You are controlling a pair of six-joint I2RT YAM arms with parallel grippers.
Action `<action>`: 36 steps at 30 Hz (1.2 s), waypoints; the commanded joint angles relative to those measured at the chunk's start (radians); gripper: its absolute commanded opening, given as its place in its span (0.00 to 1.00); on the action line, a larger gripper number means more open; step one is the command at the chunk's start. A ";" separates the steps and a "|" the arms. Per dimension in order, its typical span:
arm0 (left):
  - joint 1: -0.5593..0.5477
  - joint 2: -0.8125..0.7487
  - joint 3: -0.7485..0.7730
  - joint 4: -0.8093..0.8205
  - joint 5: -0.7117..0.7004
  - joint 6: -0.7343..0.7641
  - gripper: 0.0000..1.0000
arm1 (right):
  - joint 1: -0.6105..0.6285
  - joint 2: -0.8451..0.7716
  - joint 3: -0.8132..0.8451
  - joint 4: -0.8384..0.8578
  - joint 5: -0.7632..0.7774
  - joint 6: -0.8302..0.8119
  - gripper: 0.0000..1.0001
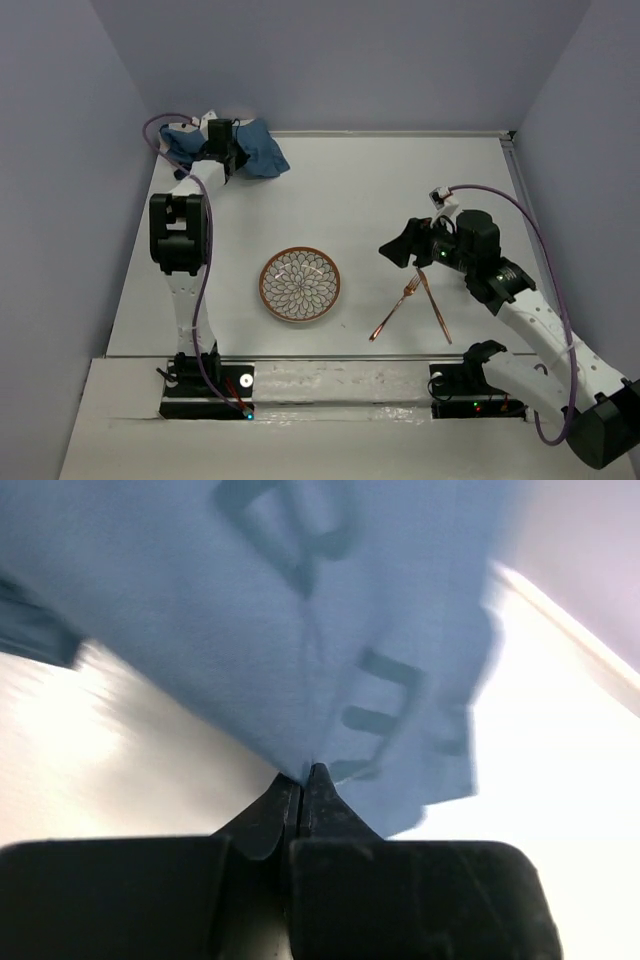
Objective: Set the dinner table for one person
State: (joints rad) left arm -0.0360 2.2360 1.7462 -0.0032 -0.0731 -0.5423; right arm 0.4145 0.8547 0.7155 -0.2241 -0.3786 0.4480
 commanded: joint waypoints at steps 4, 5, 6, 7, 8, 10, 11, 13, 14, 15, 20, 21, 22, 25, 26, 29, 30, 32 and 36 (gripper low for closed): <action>-0.188 -0.397 -0.148 0.172 0.052 -0.027 0.00 | 0.040 0.046 0.078 0.062 0.075 -0.020 0.73; -0.205 -0.413 -0.154 0.173 0.059 -0.030 0.00 | 0.040 0.046 0.081 0.054 0.081 -0.023 0.74; -0.228 -0.447 -0.155 0.181 0.068 -0.045 0.00 | 0.040 0.046 0.084 0.037 0.095 -0.026 0.74; -0.238 -0.463 -0.154 0.183 0.068 -0.053 0.00 | 0.040 0.040 0.088 0.026 0.101 -0.034 0.75; -0.248 -0.492 -0.148 0.181 0.099 -0.059 0.00 | 0.040 0.035 0.093 0.008 0.115 -0.038 0.76; -0.281 -0.519 -0.142 0.183 0.110 -0.068 0.00 | 0.040 0.018 0.098 -0.009 0.135 -0.049 0.77; -0.313 -0.551 -0.139 0.183 0.110 -0.067 0.00 | 0.040 0.011 0.102 -0.020 0.151 -0.055 0.78; -0.350 -0.582 -0.131 0.183 0.107 -0.061 0.00 | 0.040 0.014 0.111 -0.024 0.159 -0.057 0.79; -0.369 -0.608 -0.120 0.183 0.102 -0.055 0.00 | 0.040 0.018 0.116 -0.024 0.162 -0.060 0.80; -0.386 -0.621 -0.114 0.183 0.101 -0.053 0.00 | 0.040 0.026 0.121 -0.027 0.167 -0.060 0.80; -0.433 -0.648 -0.056 0.198 0.118 -0.035 0.00 | 0.040 0.070 0.147 -0.027 0.199 -0.066 0.80; -0.433 -0.636 -0.042 0.189 0.107 -0.027 0.00 | 0.040 0.087 0.148 -0.020 0.210 -0.069 0.80; -0.433 -0.622 -0.027 0.180 0.093 -0.019 0.00 | 0.040 0.098 0.148 -0.018 0.214 -0.069 0.80; -0.429 -0.538 0.038 0.151 0.064 0.004 0.00 | 0.040 0.147 0.142 -0.003 0.248 -0.069 0.80; -0.429 -0.480 0.083 0.125 0.012 0.021 0.00 | 0.040 0.176 0.139 -0.003 0.265 -0.069 0.80; -0.413 -0.347 0.183 0.100 -0.025 0.027 0.00 | 0.040 0.216 0.122 0.009 0.296 -0.058 0.79; -0.410 -0.311 0.217 0.077 -0.042 0.033 0.04 | 0.040 0.231 0.119 0.011 0.320 -0.055 0.79; -0.394 -0.189 0.345 0.007 -0.106 0.094 0.42 | 0.040 0.291 0.108 0.015 0.352 -0.058 0.80; -0.389 -0.064 0.550 -0.162 -0.159 0.163 0.99 | 0.040 0.371 0.104 0.020 0.362 -0.068 0.80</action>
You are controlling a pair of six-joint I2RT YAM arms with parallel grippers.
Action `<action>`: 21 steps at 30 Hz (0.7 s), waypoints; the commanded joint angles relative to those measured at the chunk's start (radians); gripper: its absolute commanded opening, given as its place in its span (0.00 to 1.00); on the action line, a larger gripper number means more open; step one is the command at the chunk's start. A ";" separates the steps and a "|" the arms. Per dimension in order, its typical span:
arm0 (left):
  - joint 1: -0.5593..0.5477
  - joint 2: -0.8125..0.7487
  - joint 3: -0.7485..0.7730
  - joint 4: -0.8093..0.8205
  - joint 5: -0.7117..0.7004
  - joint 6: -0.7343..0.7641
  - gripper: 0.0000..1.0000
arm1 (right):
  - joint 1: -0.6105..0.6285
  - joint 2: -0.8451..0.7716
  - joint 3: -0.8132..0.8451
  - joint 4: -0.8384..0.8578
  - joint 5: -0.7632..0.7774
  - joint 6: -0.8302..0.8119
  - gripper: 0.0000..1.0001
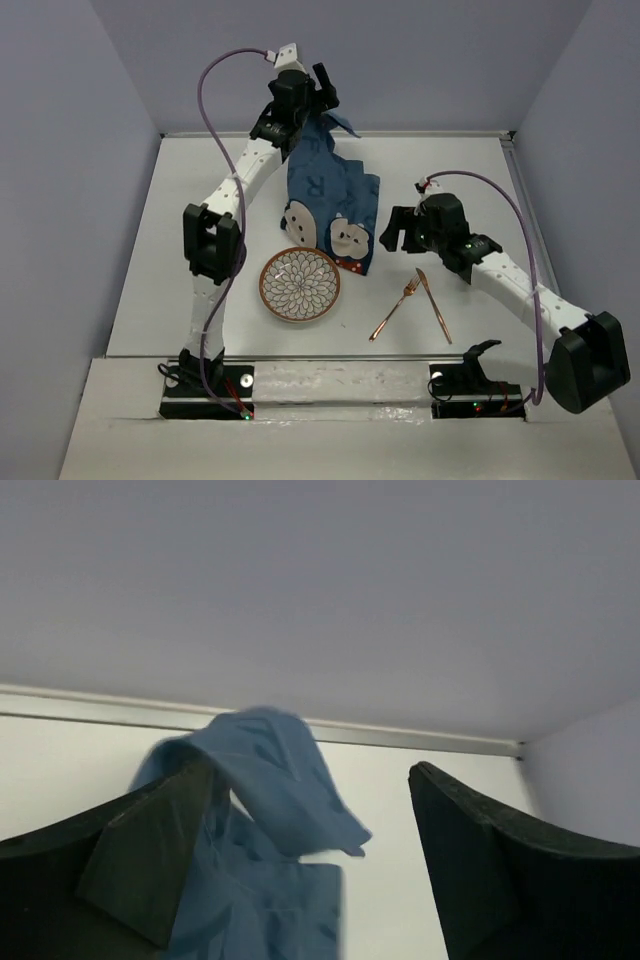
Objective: Set the dinner table for one person
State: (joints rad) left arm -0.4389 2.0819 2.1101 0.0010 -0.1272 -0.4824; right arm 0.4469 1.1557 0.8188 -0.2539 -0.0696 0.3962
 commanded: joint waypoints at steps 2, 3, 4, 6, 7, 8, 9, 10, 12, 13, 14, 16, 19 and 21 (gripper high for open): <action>0.014 0.060 0.177 -0.174 -0.111 0.129 0.99 | 0.007 0.128 0.000 0.068 0.037 -0.014 0.80; 0.014 0.041 0.136 -0.164 -0.129 0.136 0.99 | 0.007 0.145 -0.001 0.091 0.010 -0.010 0.80; 0.015 -0.011 0.070 -0.151 -0.141 0.151 0.99 | 0.019 0.160 0.002 0.103 -0.002 0.000 0.79; 0.022 -0.077 -0.025 -0.095 -0.187 0.172 0.99 | 0.047 0.193 -0.001 0.140 -0.010 0.018 0.76; 0.028 -0.116 -0.080 -0.067 -0.204 0.182 0.99 | 0.061 0.202 -0.003 0.149 -0.009 0.026 0.73; 0.049 -0.194 -0.207 -0.012 -0.222 0.188 0.99 | 0.076 0.223 -0.001 0.163 -0.004 0.030 0.71; 0.067 -0.230 -0.273 0.016 -0.215 0.176 0.99 | 0.096 0.237 0.000 0.165 0.013 0.036 0.70; 0.092 -0.262 -0.330 0.036 -0.192 0.150 0.97 | 0.116 0.251 0.003 0.163 0.033 0.042 0.70; 0.178 -0.330 -0.493 0.063 -0.126 0.052 0.94 | 0.162 0.285 0.019 0.166 0.062 0.055 0.68; 0.201 -0.347 -0.543 0.076 -0.079 0.030 0.93 | 0.173 0.315 0.026 0.166 0.070 0.062 0.68; 0.216 -0.376 -0.643 0.085 -0.066 0.012 0.90 | 0.194 0.326 0.035 0.165 0.103 0.066 0.68; 0.241 -0.405 -0.779 0.103 -0.048 -0.033 0.89 | 0.213 0.349 0.040 0.166 0.148 0.073 0.68; 0.249 -0.437 -0.921 0.178 0.018 -0.105 0.87 | 0.223 0.363 0.045 0.165 0.182 0.089 0.71; 0.255 -0.463 -1.051 0.249 0.044 -0.143 0.87 | 0.233 0.368 0.043 0.166 0.183 0.093 0.73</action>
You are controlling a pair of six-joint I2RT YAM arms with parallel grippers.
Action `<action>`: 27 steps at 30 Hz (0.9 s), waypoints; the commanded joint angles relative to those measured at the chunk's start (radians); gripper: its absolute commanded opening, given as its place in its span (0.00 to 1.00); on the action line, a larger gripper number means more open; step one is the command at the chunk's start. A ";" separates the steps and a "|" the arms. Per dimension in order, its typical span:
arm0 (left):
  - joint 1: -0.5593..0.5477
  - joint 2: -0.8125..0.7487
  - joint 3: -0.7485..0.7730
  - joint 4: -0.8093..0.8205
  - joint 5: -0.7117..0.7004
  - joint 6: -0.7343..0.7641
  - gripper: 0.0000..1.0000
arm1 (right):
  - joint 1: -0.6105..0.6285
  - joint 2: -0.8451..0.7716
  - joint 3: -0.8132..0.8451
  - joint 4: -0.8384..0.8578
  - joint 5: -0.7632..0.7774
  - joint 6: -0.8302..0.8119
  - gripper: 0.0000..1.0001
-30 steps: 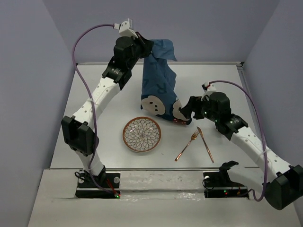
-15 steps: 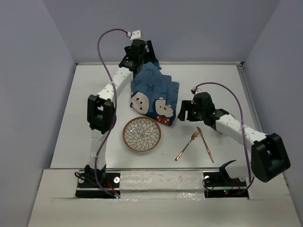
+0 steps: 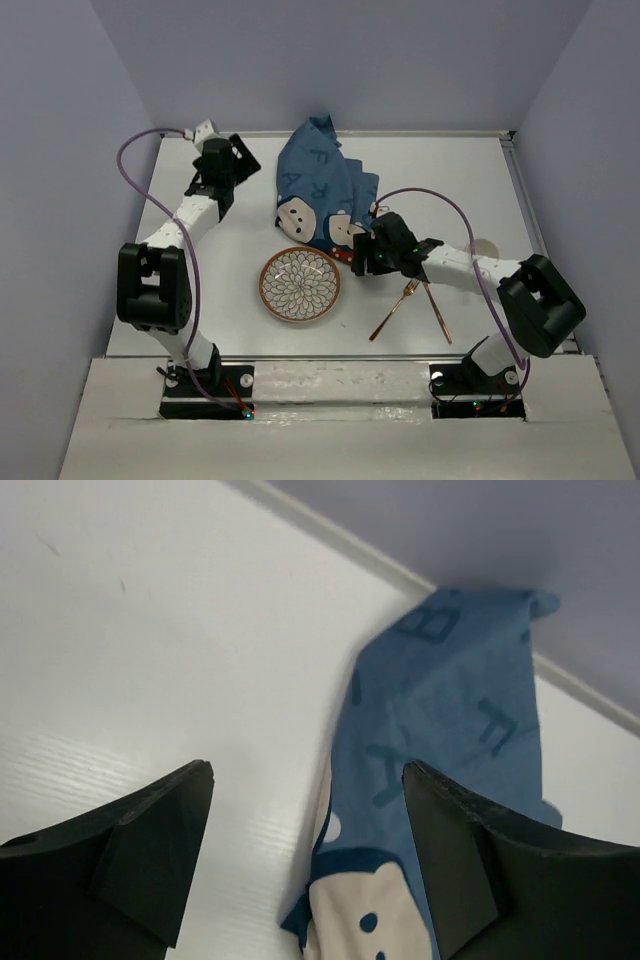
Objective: Set the dinner table for one person
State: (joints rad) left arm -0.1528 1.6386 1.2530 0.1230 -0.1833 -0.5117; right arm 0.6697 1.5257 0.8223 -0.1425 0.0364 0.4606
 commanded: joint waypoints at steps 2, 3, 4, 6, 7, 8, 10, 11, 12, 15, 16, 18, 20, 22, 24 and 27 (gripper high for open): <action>-0.027 -0.033 -0.266 0.179 0.137 -0.158 0.86 | 0.010 -0.001 0.026 0.069 0.071 0.030 0.73; -0.027 -0.030 -0.318 0.214 0.157 -0.171 0.86 | 0.010 0.002 0.021 0.092 0.068 0.032 0.73; -0.024 -0.022 -0.334 0.225 0.166 -0.180 0.86 | 0.010 0.008 0.018 0.099 0.065 0.030 0.73; -0.025 0.007 -0.365 0.240 0.198 -0.197 0.87 | 0.010 0.030 0.029 0.112 0.054 0.029 0.72; -0.024 0.016 -0.369 0.253 0.235 -0.202 0.88 | 0.010 0.036 0.032 0.119 0.048 0.029 0.71; -0.025 0.027 -0.385 0.260 0.245 -0.203 0.88 | 0.010 0.042 0.043 0.124 0.043 0.024 0.71; -0.025 0.030 -0.394 0.282 0.254 -0.202 0.89 | 0.010 0.057 0.057 0.127 0.025 0.012 0.71; -0.025 0.039 -0.394 0.285 0.258 -0.200 0.89 | 0.010 0.063 0.069 0.129 0.026 0.007 0.71; -0.027 0.046 -0.394 0.293 0.275 -0.205 0.89 | 0.010 0.070 0.077 0.129 0.034 0.004 0.71; -0.028 0.085 -0.388 0.313 0.312 -0.218 0.89 | 0.010 0.100 0.101 0.127 0.043 0.003 0.70; -0.031 0.102 -0.385 0.317 0.326 -0.223 0.89 | 0.010 0.114 0.107 0.127 0.045 0.004 0.70; -0.034 0.115 -0.380 0.329 0.334 -0.223 0.89 | 0.010 0.128 0.123 0.127 0.049 0.004 0.68; -0.040 0.133 -0.376 0.334 0.338 -0.226 0.89 | 0.010 0.149 0.132 0.127 0.057 0.000 0.66; -0.045 0.142 -0.372 0.345 0.344 -0.232 0.89 | 0.010 0.162 0.141 0.126 0.069 -0.011 0.63; -0.053 0.159 -0.366 0.348 0.346 -0.235 0.89 | 0.010 0.169 0.152 0.112 0.094 -0.025 0.57; -0.057 0.184 -0.353 0.352 0.349 -0.237 0.88 | 0.001 0.168 0.162 0.110 0.097 -0.031 0.46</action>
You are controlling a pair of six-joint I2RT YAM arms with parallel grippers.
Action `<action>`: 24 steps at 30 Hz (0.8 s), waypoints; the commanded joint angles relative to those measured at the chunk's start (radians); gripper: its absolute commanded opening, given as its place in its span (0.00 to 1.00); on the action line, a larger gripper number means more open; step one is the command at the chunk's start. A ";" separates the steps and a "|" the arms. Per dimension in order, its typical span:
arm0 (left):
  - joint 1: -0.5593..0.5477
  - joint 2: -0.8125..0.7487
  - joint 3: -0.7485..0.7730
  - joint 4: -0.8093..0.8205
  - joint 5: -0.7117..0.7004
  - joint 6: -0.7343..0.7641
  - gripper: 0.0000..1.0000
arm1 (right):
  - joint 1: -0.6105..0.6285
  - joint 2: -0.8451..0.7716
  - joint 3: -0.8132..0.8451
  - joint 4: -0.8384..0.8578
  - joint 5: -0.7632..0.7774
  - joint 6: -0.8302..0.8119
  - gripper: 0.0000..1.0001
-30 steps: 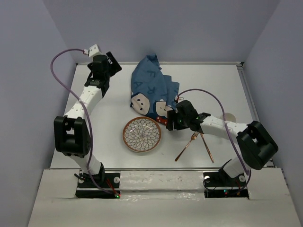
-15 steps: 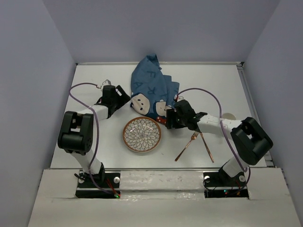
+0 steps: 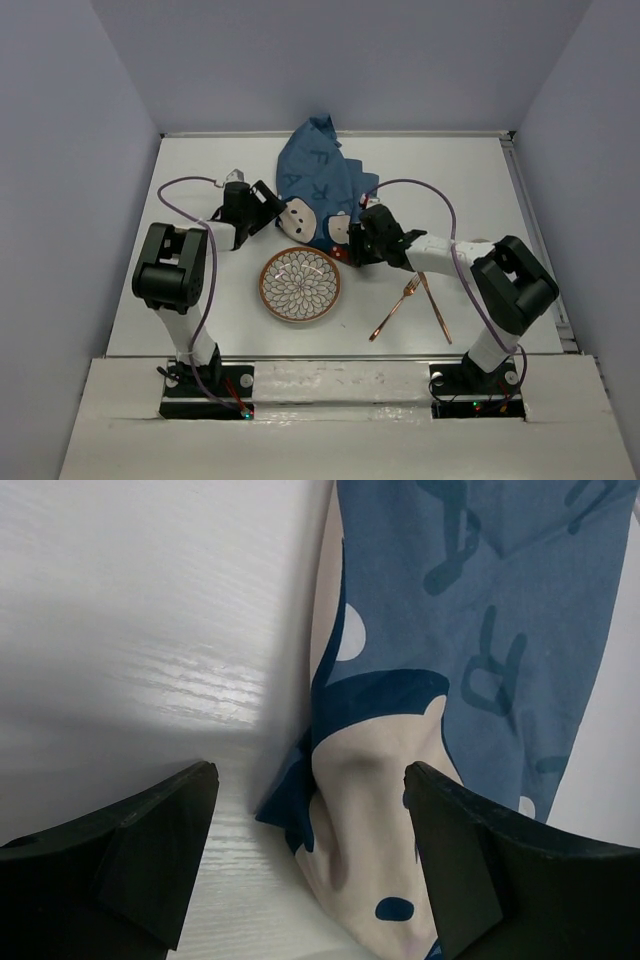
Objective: Set the dinner table for one person
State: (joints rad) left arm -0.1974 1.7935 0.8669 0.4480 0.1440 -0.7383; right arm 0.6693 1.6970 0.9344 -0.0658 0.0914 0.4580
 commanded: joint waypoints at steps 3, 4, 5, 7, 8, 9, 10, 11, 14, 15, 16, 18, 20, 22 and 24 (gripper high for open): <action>-0.023 0.056 0.056 0.038 0.034 -0.013 0.82 | 0.001 0.001 0.067 0.032 0.059 -0.033 0.34; -0.025 0.064 0.063 0.038 0.035 -0.012 0.80 | 0.001 0.003 0.070 0.031 0.062 -0.035 0.29; -0.028 0.076 0.069 0.040 0.037 -0.013 0.77 | -0.010 0.003 0.073 0.031 0.065 -0.035 0.24; -0.037 0.093 0.087 0.047 0.037 -0.021 0.67 | -0.010 -0.002 0.078 0.024 0.070 -0.035 0.16; -0.039 0.093 0.093 0.050 0.039 -0.022 0.67 | -0.020 -0.005 0.081 0.024 0.071 -0.035 0.12; -0.042 0.107 0.106 0.057 0.040 -0.027 0.58 | -0.020 -0.005 0.086 0.020 0.070 -0.033 0.07; -0.046 0.113 0.112 0.063 0.043 -0.035 0.53 | -0.031 -0.008 0.087 0.018 0.070 -0.035 0.05; -0.048 0.125 0.122 0.070 0.048 -0.036 0.30 | -0.031 -0.008 0.089 0.018 0.071 -0.033 0.03; -0.048 0.129 0.133 0.101 0.048 -0.058 0.00 | -0.040 -0.013 0.101 0.015 0.077 -0.036 0.00; -0.045 0.118 0.148 0.101 0.045 -0.056 0.00 | -0.049 -0.016 0.107 0.011 0.080 -0.039 0.00; -0.043 0.095 0.155 0.101 0.022 -0.055 0.00 | -0.059 -0.019 0.122 0.006 0.082 -0.044 0.00; -0.045 -0.006 0.204 0.054 -0.065 -0.015 0.00 | -0.068 -0.033 0.145 -0.015 0.105 -0.064 0.00; -0.062 -0.077 0.283 -0.027 -0.151 0.032 0.00 | -0.080 -0.048 0.191 -0.028 0.120 -0.088 0.00; -0.138 -0.140 0.458 -0.164 -0.295 0.146 0.00 | -0.095 -0.071 0.233 -0.060 0.128 -0.100 0.00; -0.250 -0.151 0.644 -0.289 -0.451 0.299 0.00 | -0.108 -0.104 0.286 -0.090 0.122 -0.120 0.00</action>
State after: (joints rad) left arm -0.2863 1.8252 1.1732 0.2764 0.0044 -0.6960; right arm 0.5922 1.6924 1.0973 -0.1272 0.1699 0.3935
